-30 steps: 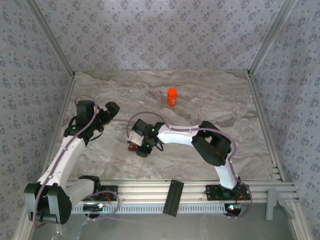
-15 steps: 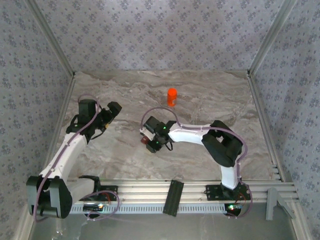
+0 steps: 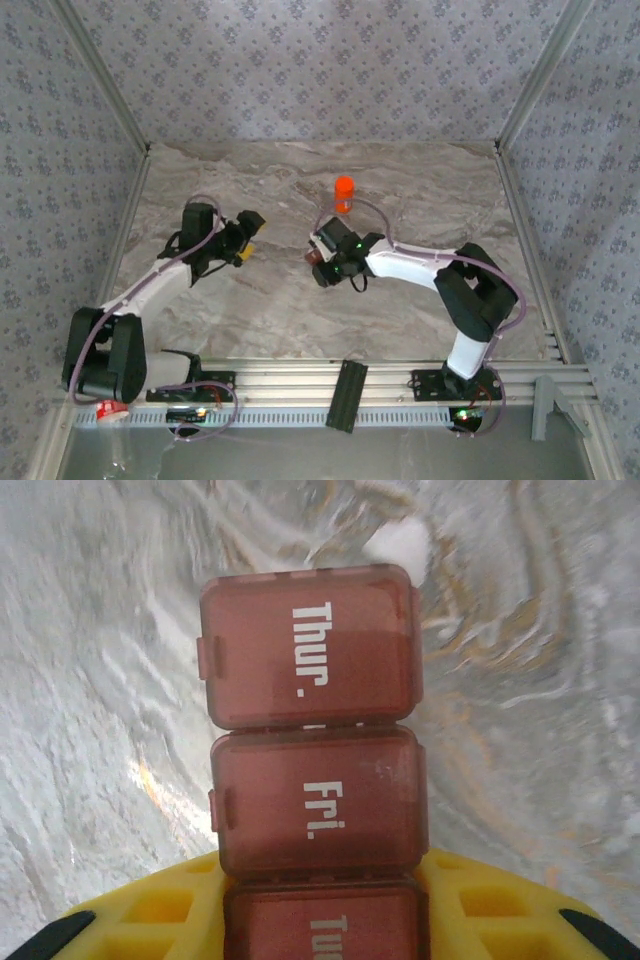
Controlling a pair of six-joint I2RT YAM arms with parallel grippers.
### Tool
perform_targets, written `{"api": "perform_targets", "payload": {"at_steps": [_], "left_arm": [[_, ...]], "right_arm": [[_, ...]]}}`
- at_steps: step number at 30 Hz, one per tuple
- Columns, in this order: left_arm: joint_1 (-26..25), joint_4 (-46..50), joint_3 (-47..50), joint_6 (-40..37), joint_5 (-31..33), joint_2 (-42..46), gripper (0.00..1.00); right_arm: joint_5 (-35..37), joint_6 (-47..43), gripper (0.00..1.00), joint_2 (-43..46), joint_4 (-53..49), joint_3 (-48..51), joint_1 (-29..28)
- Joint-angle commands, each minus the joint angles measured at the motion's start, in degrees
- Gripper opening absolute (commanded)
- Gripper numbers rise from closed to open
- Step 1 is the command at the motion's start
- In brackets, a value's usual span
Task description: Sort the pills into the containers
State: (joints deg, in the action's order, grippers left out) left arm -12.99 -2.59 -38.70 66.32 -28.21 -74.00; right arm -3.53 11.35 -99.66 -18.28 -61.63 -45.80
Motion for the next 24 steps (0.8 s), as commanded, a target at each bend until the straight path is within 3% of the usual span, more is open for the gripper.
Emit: {"api": "perform_targets", "payload": {"at_steps": [1,6,13,24], "left_arm": [[-2.02,-11.41,1.11,7.04,-4.7,-2.49,0.83],[-6.38,-16.55,-0.05,10.29,-4.93,-6.75,0.74],[-10.5,-20.01,-1.99,12.37,-4.5,-11.63,0.74],[-12.72,-22.72,-2.3,13.92,-3.88,-13.32,0.72]], "right_arm": [[-3.66,2.84,0.33,1.68,1.76,-0.51,1.03],[-5.04,4.26,0.33,1.69,2.72,-1.69,1.84],[-5.85,5.51,0.33,1.55,3.12,-3.24,1.99],[-6.49,6.2,0.33,1.13,4.05,-3.68,1.94]]}}
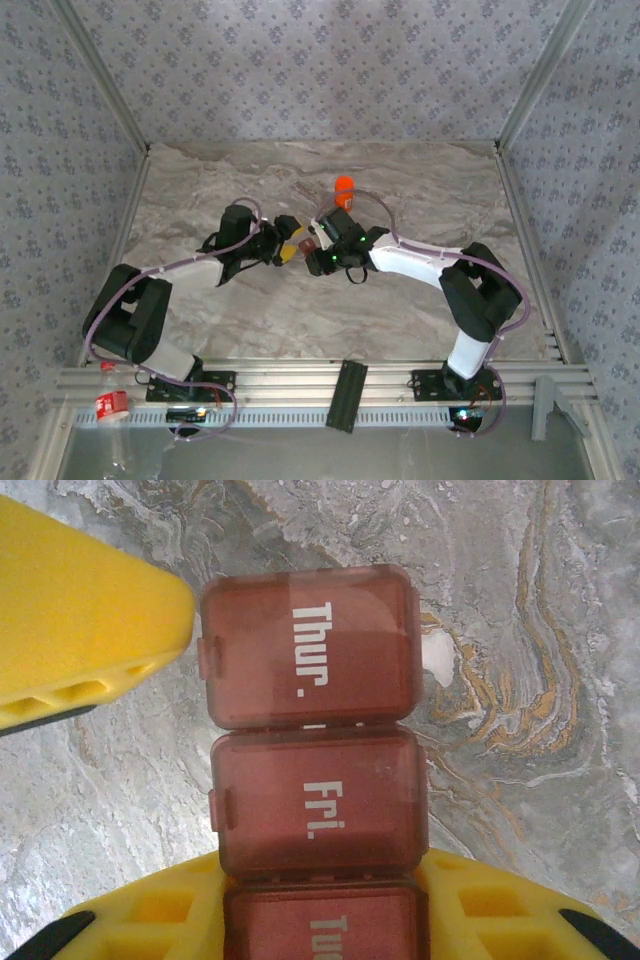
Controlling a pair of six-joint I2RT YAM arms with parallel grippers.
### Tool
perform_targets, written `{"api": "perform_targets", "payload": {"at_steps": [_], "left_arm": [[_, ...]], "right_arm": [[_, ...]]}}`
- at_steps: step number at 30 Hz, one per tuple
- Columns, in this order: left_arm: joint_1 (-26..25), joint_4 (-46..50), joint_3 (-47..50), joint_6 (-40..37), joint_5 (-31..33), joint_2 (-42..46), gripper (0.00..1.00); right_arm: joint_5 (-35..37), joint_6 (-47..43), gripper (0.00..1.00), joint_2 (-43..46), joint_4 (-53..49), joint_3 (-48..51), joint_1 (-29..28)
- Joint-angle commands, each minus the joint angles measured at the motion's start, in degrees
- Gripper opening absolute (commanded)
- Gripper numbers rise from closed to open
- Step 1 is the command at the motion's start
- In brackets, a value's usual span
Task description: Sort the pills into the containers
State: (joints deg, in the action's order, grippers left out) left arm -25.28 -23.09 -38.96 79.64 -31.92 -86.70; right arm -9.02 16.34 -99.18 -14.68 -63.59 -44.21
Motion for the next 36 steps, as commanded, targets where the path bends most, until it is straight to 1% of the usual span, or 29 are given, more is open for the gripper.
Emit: {"api": "perform_targets", "payload": {"at_steps": [1,18,22,29,36], "left_arm": [[-0.49,-2.18,-2.06,0.59,-0.07,-0.66,0.72],[-1.86,-3.1,-4.17,1.07,0.28,-2.73,0.71],[-2.12,-3.2,-4.75,1.6,0.1,-2.35,0.7],[-3.15,-2.88,-6.33,3.36,0.04,-0.12,0.7],[-3.56,-0.47,-8.14,3.35,0.79,3.67,0.7]], "right_arm": [[-1.09,1.28,0.33,0.64,0.6,-1.7,0.33],[-2.03,1.72,0.32,0.65,1.99,-0.66,0.22],[-1.31,1.65,0.31,0.13,2.12,-0.39,0.17],[-0.3,1.77,0.3,-1.69,2.32,-0.48,0.17],[-0.11,1.81,0.3,-2.69,2.65,-0.29,0.17]]}}
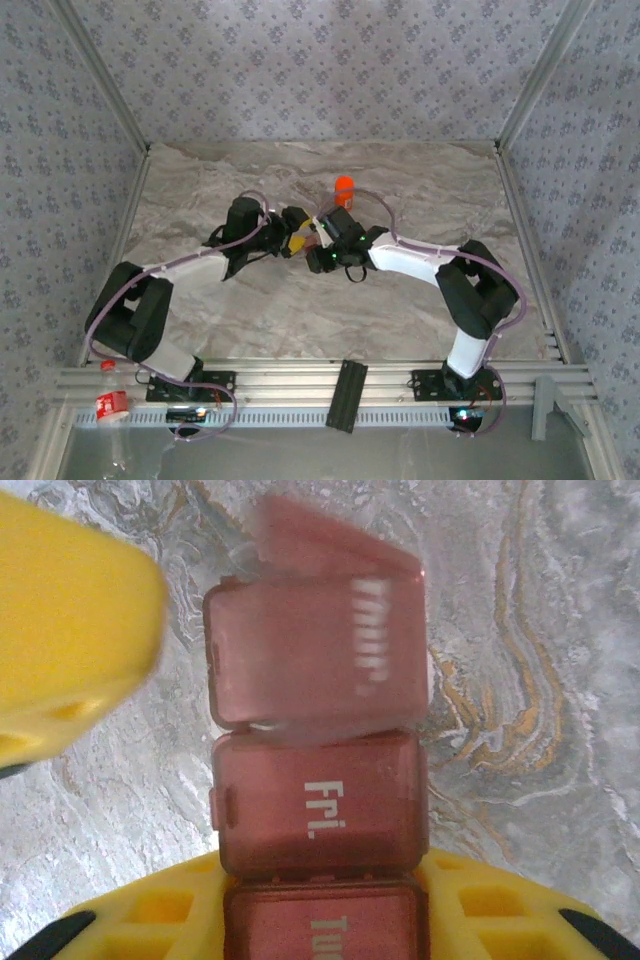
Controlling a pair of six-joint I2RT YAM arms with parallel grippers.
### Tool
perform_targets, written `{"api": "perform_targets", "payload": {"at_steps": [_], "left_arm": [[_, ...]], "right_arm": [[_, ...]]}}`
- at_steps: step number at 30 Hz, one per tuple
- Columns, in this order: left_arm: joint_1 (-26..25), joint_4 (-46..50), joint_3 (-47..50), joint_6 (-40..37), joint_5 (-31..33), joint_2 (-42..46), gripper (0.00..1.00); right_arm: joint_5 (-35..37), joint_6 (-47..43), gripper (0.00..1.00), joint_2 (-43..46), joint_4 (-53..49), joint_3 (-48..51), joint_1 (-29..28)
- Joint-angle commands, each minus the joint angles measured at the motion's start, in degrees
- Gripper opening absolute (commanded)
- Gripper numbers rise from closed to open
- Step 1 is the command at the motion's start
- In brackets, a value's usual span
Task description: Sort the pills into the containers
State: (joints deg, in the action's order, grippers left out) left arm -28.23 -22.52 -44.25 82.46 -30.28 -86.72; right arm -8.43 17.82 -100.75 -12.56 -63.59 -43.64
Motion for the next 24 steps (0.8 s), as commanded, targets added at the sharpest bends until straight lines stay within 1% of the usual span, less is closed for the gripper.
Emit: {"api": "perform_targets", "payload": {"at_steps": [1,3,8,14,20,24], "left_arm": [[-0.64,-1.0,-3.1,0.71,-0.75,4.1,0.7],[-0.63,-0.73,-3.46,0.53,-0.74,4.77,0.7],[0.13,6.98,-4.18,-3.6,2.28,6.93,0.71],[3.86,15.02,-2.36,-8.56,7.44,11.05,0.74],[7.46,23.27,-2.24,-15.26,11.47,14.06,0.8],[9.47,25.77,-1.64,-17.31,11.84,14.67,0.82]], "right_arm": [[-0.63,0.36,0.3,-1.2,0.5,-0.26,-0.41],[-0.63,0.16,0.29,-1.14,0.63,-0.02,-0.4],[-0.93,-1.89,0.3,-0.54,0.9,1.31,-0.42],[-2.82,-11.65,0.32,-1.47,-2.18,2.41,-0.48],[-0.48,-19.16,0.34,-2.81,-4.91,2.42,-1.34],[1.82,-22.38,0.38,-3.99,-6.36,1.52,-2.19]]}}
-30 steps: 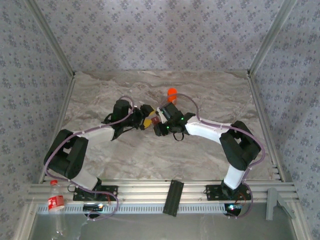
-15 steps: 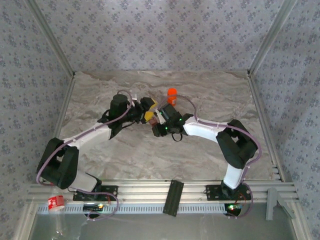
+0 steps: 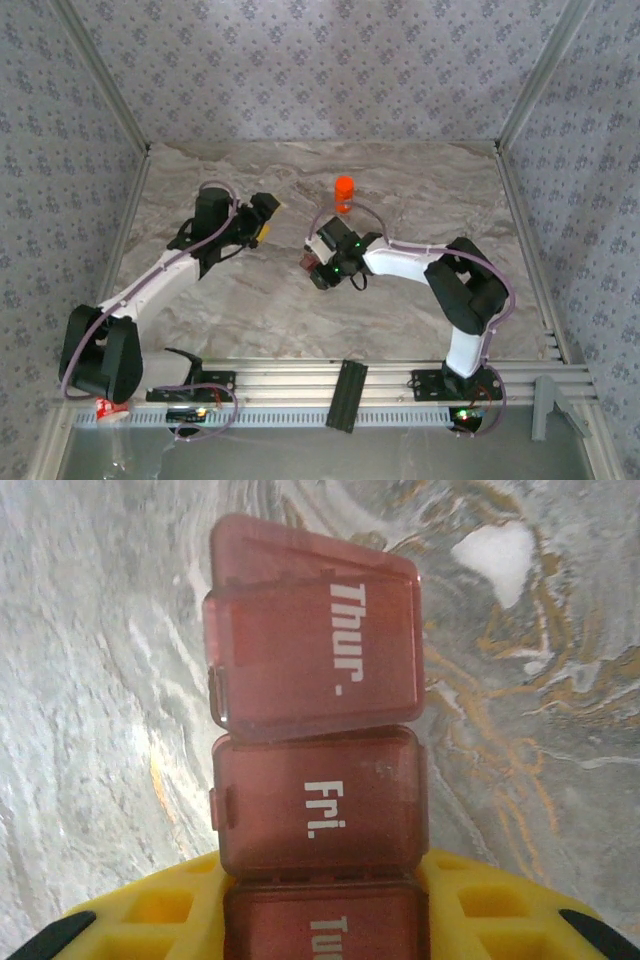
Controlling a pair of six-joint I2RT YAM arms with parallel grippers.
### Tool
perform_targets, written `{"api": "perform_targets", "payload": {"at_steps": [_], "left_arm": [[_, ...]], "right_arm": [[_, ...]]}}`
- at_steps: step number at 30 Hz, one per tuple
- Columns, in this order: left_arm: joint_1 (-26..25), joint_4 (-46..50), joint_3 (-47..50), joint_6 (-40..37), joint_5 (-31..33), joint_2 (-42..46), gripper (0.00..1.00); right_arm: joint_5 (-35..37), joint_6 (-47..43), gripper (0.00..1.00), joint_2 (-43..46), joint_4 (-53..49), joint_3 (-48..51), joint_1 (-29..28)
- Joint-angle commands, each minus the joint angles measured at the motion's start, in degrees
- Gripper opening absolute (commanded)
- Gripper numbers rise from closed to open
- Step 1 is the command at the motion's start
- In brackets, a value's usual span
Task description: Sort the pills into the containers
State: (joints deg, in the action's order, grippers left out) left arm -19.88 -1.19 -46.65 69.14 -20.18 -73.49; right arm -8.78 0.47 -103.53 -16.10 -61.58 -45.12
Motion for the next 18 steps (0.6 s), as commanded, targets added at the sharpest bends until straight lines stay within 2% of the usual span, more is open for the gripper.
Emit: {"api": "perform_targets", "payload": {"at_steps": [1,4,6,8,18], "left_arm": [[1.37,4.44,0.93,-4.02,1.65,1.55,0.82],[1.6,4.4,1.38,-4.37,1.66,1.4,0.83],[1.6,4.36,1.48,-4.59,1.48,1.01,0.83],[1.6,4.44,1.48,-4.85,1.48,0.72,0.84],[1.6,4.88,1.33,-5.73,0.72,0.39,0.86]], "right_arm": [[2.64,-5.46,0.39,-1.45,-3.12,-0.81,-0.85],[5.26,-6.87,0.48,-2.27,-4.04,-1.75,-1.28],[7.24,-7.06,0.65,-2.77,-4.78,-2.46,-1.4],[8.44,-7.04,0.75,-2.73,-5.22,-2.84,-1.43],[12.16,-3.93,0.77,-0.27,-7.09,-0.37,-0.4]]}}
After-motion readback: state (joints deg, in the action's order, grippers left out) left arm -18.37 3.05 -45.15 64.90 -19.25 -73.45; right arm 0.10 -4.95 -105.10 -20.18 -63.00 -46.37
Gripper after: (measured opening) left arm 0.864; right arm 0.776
